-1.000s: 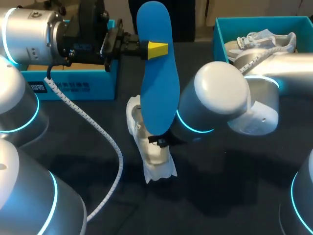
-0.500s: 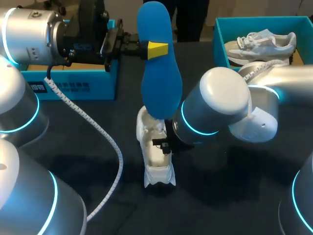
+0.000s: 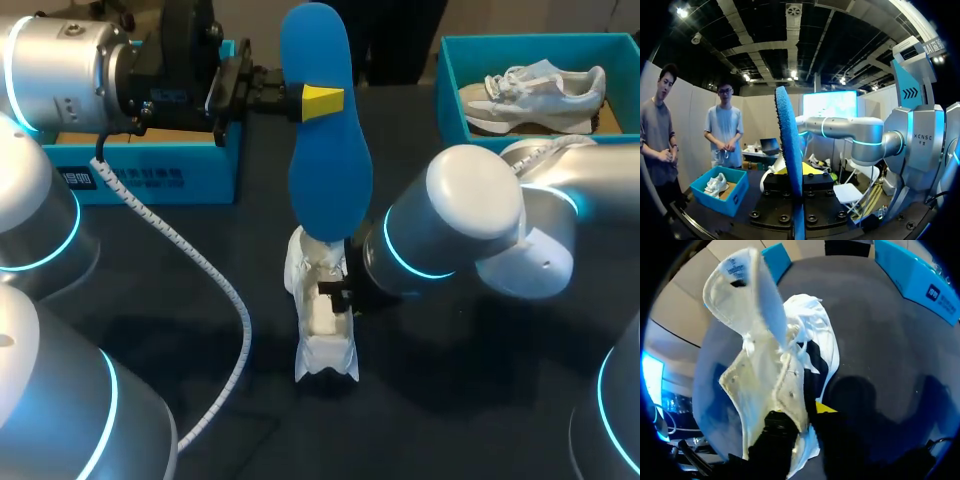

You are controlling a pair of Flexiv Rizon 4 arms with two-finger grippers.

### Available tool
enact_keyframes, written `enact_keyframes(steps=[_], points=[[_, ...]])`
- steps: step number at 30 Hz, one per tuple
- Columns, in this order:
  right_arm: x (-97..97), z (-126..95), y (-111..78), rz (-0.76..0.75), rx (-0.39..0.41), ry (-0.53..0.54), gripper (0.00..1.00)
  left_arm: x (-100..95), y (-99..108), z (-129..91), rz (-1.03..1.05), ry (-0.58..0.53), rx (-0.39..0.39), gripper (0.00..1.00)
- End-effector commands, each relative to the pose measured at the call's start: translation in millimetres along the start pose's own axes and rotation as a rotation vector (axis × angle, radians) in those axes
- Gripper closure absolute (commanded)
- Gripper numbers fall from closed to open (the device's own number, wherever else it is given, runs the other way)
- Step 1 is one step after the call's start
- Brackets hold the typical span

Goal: Take the shoe out of the shoebox, open the shoe tongue, remove and reinsert the insole, then place the shoe into the shoebox

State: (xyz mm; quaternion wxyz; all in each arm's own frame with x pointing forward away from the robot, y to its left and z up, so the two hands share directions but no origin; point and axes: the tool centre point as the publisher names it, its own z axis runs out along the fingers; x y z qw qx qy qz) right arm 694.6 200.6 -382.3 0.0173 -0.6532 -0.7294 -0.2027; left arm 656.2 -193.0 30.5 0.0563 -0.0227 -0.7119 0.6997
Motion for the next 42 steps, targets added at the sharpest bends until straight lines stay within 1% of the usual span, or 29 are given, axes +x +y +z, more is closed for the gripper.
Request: enact_keyframes(steps=[1, 2, 3, 4, 6, 7, 8, 9, 10, 22, 23, 24, 25, 28, 30, 32, 33, 35, 36, 38, 40, 42], points=[[-3.9, -17.8, -1.3, -0.006, -0.015, 0.044, 0.00, -0.7, 1.0, 2.0, 0.001, 0.000, 0.003, 1.00], [-4.0, -23.2, -1.3, -0.014, -0.049, 0.086, 0.00, -0.7, 1.0, 2.0, 0.001, 0.000, 0.003, 1.00], [-3.9, -27.1, -1.2, -0.021, -0.066, 0.109, 0.00, -0.7, 1.0, 2.0, 0.001, 0.000, 0.003, 1.00], [-5.4, -35.1, -0.9, -0.024, -0.062, 0.128, 0.00, -0.7, 1.0, 2.0, 0.001, 0.000, 0.003, 1.00], [-9.2, -46.5, -0.2, -0.040, -0.097, 0.188, 0.00, -0.7, 1.0, 2.0, 0.001, 0.000, 0.003, 1.00], [-11.6, -55.2, 1.1, -0.044, -0.094, 0.209, 0.00, -0.7, 1.0, 2.0, 0.001, 0.000, 0.003, 1.00], [-12.7, -59.3, 2.3, -0.048, -0.093, 0.225, 0.00, -0.7, 1.0, 2.0, 0.001, 0.000, 0.003, 1.00], [-14.2, -65.4, 4.7, -0.061, -0.101, 0.276, 0.00, -0.7, 1.0, 2.0, 0.001, 0.000, 0.003, 1.00], [-15.2, -72.2, 9.1, -0.076, -0.071, 0.323, 0.00, -0.7, 1.0, 2.0, 0.001, 0.000, 0.003, 1.00], [-15.2, -72.2, 9.1, -0.076, -0.071, 0.323, 0.00, -0.7, 1.0, 2.0, 0.001, 0.000, 0.003, 1.00], [-20.4, -72.0, 12.3, -0.074, -0.113, 0.400, 0.00, -0.7, 1.0, 2.0, 0.001, 0.000, 0.003, 1.00], [-24.4, -72.5, 15.6, -0.064, -0.115, 0.416, 0.00, -0.7, 1.0, 2.0, 0.001, 0.000, 0.003, 1.00], [-27.8, -75.6, 19.1, -0.056, -0.103, 0.431, 0.00, -0.7, 1.0, 2.0, 0.001, 0.000, 0.003, 1.00], [-36.2, -81.7, 28.2, -0.036, -0.104, 0.464, 0.00, -0.7, 1.0, 2.0, 0.001, 0.000, 0.003, 1.00], [-40.5, -83.3, 35.5, -0.022, -0.078, 0.497, 0.00, -0.7, 1.0, 2.0, 0.001, 0.000, 0.003, 1.00], [-41.6, -84.1, 40.0, -0.020, -0.075, 0.507, 0.00, -0.7, 1.0, 2.0, 0.001, 0.000, 0.003, 1.00], [-42.3, -84.6, 44.1, -0.014, -0.052, 0.541, 0.00, -0.7, 1.0, 2.0, 0.001, 0.000, 0.003, 1.00], [-43.1, -87.7, 49.4, -0.024, -0.061, 0.560, 0.00, -0.7, 1.0, 2.0, 0.001, 0.000, 0.003, 1.00], [-43.0, -91.8, 53.5, -0.055, -0.061, 0.580, 0.00, -0.7, 1.0, 2.0, 0.001, 0.000, 0.003, 1.00], [-41.2, -97.7, 57.9, -0.088, -0.087, 0.635, 0.00, -0.7, 1.0, 2.0, 0.001, 0.000, 0.003, 1.00], [-40.0, -100.8, 60.9, -0.098, -0.102, 0.668, 0.00, -0.7, 1.0, 2.0, 0.001, 0.000, 0.003, 1.00], [-39.0, -103.3, 66.3, -0.086, -0.131, 0.746, 0.00, -0.7, 1.0, 2.0, 0.001, 0.000, 0.003, 1.00]])
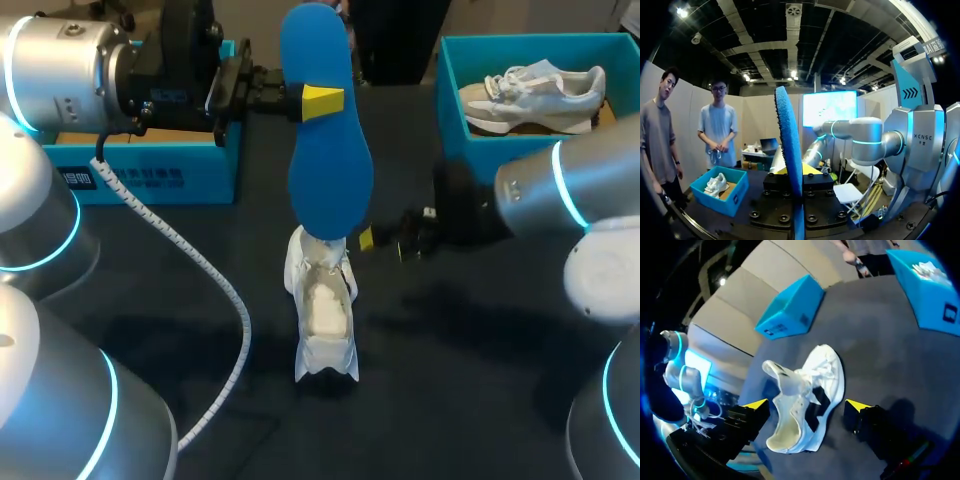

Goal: Take the shoe out of the shoebox, open the shoe tongue, remove and reinsert the insole, then place the shoe into the shoebox

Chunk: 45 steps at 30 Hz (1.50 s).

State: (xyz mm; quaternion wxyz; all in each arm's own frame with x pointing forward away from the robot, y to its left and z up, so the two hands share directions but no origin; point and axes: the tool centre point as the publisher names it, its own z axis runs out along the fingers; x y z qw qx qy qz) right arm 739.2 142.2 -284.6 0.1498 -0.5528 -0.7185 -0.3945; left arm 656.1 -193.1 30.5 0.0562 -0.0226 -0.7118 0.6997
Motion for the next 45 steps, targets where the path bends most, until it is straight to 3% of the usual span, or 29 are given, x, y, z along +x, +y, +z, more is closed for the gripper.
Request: enact_keyframes(steps=[1, 11, 16, 24, 26, 28, 39, 41, 45], points=[[-2.3, -7.7, 1.0, 0.006, -0.034, 0.254, 0.00, -0.8, 1.1, 1.9, 0.001, 0.000, 0.002, 1.00], [-1.0, -6.9, 4.0, 0.020, -0.023, 0.263, 0.00, -0.8, 1.1, 1.9, 0.001, 0.000, 0.002, 1.00], [13.9, -18.8, 19.5, 0.056, -0.023, 0.324, 0.00, -17.4, -2.1, 2.4, 0.195, 0.040, 0.055, 1.00], [26.4, -30.8, 32.9, 0.072, -0.013, 0.390, 0.00, -47.7, -0.2, -0.4, 0.512, -0.014, 0.029, 1.00], [27.5, -32.1, 35.9, 0.082, -0.017, 0.428, 0.00, -54.5, -1.2, -4.7, 0.638, 0.033, 0.072, 1.00], [27.7, -32.6, 37.1, 0.099, -0.015, 0.437, 0.00, -58.9, 3.4, -14.0, 0.789, 0.132, 0.162, 1.00], [27.7, -32.6, 37.1, 0.099, -0.015, 0.437, 0.00, -58.9, 3.4, -14.0, 0.789, 0.132, 0.162, 1.00], [27.7, -32.6, 37.1, 0.099, -0.015, 0.437, 0.00, -57.9, 3.6, -14.1, 0.905, 0.162, 0.176, 1.00], [28.4, -39.4, 44.9, 0.126, -0.006, 0.443, 0.00, -61.8, 13.9, -16.0, 1.109, 0.137, 0.114, 1.00]])
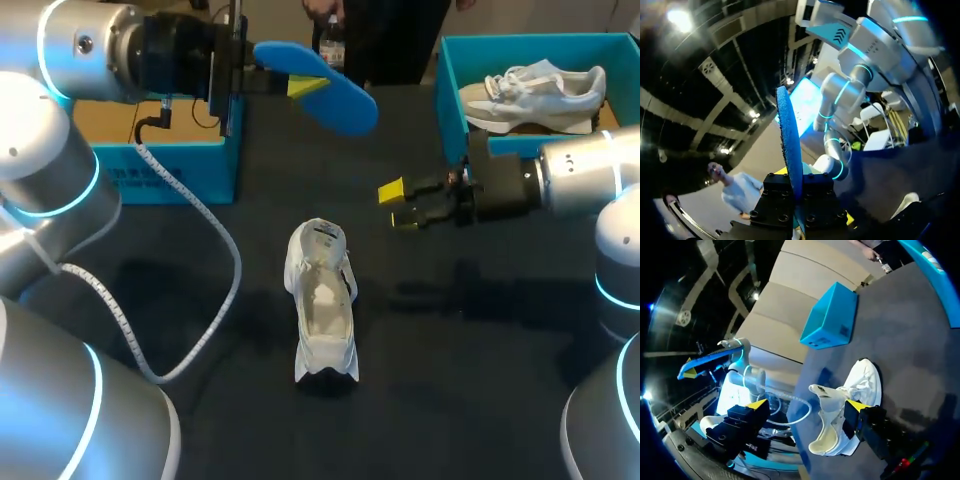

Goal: Take the shoe out of the shoebox, open the shoe tongue, remove and reinsert the insole, then place the shoe into the shoebox

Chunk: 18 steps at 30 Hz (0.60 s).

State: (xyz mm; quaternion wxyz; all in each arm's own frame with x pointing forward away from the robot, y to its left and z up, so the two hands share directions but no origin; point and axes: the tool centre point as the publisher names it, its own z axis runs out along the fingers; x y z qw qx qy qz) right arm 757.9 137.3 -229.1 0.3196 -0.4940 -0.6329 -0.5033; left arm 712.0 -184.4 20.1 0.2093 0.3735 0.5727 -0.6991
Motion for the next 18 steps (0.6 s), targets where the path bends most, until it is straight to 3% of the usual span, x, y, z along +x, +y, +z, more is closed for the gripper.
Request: enact_keyframes(steps=[1, 10, 18], points=[[5.7, -4.0, 7.9, 0.020, 0.011, 0.002, 0.00, 3.9, 10.0, -4.0, 0.239, 0.033, -0.050, 1.00], [17.9, -10.1, 24.3, 0.045, 0.017, 0.186, 0.00, 28.4, 14.3, -19.2, 0.530, 0.000, -0.100, 1.00], [19.1, -10.3, 25.4, 0.047, 0.023, 0.195, 0.00, 28.4, 14.3, -19.2, 0.530, 0.000, -0.100, 1.00]])
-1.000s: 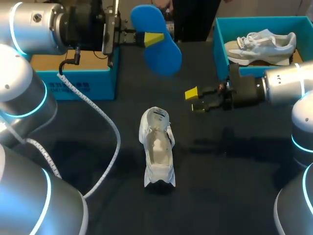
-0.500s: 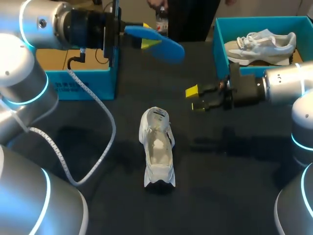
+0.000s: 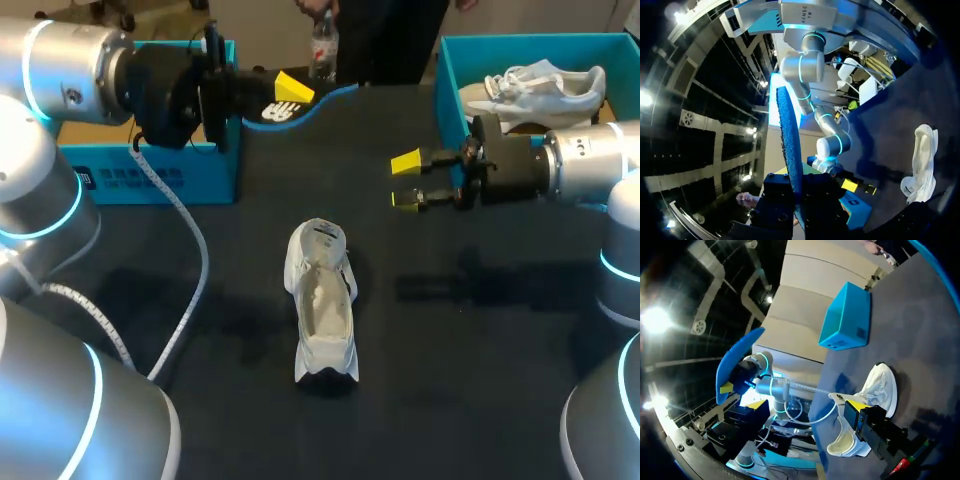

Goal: Take the shoe out of the shoebox, open the shoe tongue, remove and reinsert the insole, then place the shoe into the shoebox

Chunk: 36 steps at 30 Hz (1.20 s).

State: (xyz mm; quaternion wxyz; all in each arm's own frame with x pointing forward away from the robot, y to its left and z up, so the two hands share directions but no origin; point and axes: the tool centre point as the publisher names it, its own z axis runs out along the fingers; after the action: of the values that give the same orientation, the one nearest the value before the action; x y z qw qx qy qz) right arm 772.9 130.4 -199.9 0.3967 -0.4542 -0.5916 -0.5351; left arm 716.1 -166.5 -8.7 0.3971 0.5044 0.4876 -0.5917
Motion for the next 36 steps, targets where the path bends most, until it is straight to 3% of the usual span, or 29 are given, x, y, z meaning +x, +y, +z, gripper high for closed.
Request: enact_keyframes(steps=[1, 19, 22, 23, 29, 36], points=[[-1.0, 3.1, 2.0, 0.000, 0.003, -0.001, 0.00, 4.4, -5.7, 0.7, 0.002, -0.010, -0.012, 1.00], [-1.0, 3.1, 2.0, 0.000, 0.003, -0.001, 0.00, 4.4, -5.7, 0.7, 0.002, -0.010, -0.012, 1.00], [-1.0, 3.1, 2.0, 0.000, 0.003, -0.001, 0.00, 20.0, -4.5, -8.3, 0.108, -0.001, -0.049, 1.00], [-1.0, 3.1, 2.0, 0.000, 0.003, -0.001, 0.00, 22.4, -6.6, -10.4, 0.159, -0.009, -0.020, 1.00], [-1.0, 3.1, 2.0, 0.000, 0.003, -0.001, 0.00, 29.1, -0.6, -21.3, 0.351, 0.046, -0.088, 1.00], [-1.0, 3.1, 2.0, 0.000, 0.003, -0.001, 0.00, 29.1, -0.6, -21.3, 0.351, 0.046, -0.088, 1.00]])
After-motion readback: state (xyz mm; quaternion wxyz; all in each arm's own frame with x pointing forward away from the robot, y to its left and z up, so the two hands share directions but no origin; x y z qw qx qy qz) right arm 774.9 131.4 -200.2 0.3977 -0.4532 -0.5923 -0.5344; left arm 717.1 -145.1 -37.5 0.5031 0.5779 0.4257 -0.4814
